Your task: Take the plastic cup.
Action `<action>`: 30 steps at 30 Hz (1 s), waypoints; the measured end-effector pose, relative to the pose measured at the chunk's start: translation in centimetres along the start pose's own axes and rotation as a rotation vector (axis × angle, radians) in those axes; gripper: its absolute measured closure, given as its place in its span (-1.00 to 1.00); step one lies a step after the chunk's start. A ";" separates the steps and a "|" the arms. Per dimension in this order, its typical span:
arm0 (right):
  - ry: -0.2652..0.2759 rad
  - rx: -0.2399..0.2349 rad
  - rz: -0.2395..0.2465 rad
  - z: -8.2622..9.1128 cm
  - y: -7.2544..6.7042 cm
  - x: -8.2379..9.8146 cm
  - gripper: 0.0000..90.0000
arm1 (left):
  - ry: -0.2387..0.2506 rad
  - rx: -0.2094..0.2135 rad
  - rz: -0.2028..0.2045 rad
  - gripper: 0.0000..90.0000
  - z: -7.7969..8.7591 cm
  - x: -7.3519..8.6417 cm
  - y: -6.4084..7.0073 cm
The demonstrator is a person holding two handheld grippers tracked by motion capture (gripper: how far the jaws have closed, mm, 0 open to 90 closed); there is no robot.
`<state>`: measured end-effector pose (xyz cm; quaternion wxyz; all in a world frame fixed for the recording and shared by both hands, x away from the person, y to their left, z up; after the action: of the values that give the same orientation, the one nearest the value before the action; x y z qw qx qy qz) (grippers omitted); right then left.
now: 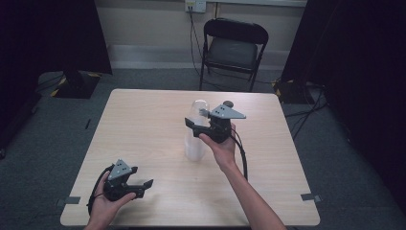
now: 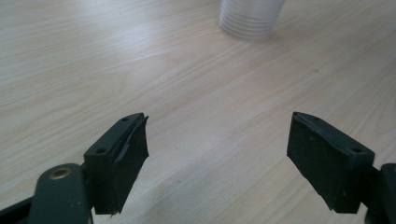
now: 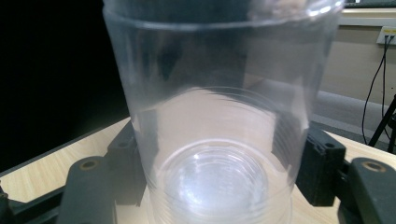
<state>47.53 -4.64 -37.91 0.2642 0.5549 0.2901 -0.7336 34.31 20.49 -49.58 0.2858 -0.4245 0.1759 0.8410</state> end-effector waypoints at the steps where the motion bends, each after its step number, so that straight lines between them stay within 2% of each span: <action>1: 0.001 0.000 -0.001 0.0 0.0 0.0 -0.31 | 0.000 0.001 0.000 -0.55 0.0 0.0 0.0; 11: 0.027 -0.023 -0.014 0.5 -0.4 -0.6 -0.30 | -0.004 -0.004 0.010 -0.55 0.0 0.1 -0.1; 20: 0.049 -0.019 -0.023 1.4 -0.2 -1.2 -0.29 | -0.006 -0.006 0.009 -0.55 0.0 0.1 -0.1; 25: 0.031 -0.028 -0.033 2.0 0.1 -1.3 -0.29 | -0.004 -0.005 0.005 -0.55 0.0 0.1 -0.1; 30: 0.036 -0.031 -0.038 2.8 0.2 -1.4 -0.29 | 0.003 -0.010 0.018 -0.55 0.1 0.1 -0.3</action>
<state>46.14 -6.71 -35.99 0.2537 0.5584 0.3166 -0.7236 34.40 20.75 -49.60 0.2760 -0.4253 0.1761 0.8438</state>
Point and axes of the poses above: each handheld gripper's, and its own axes: z roughly backward along the jaws, x roughly out of its underside, y roughly to its right, the point moved 5 cm from there along -z, roughly forward along the jaws, and after that the axes turned 3 degrees about -z, right-handed, at the moved point
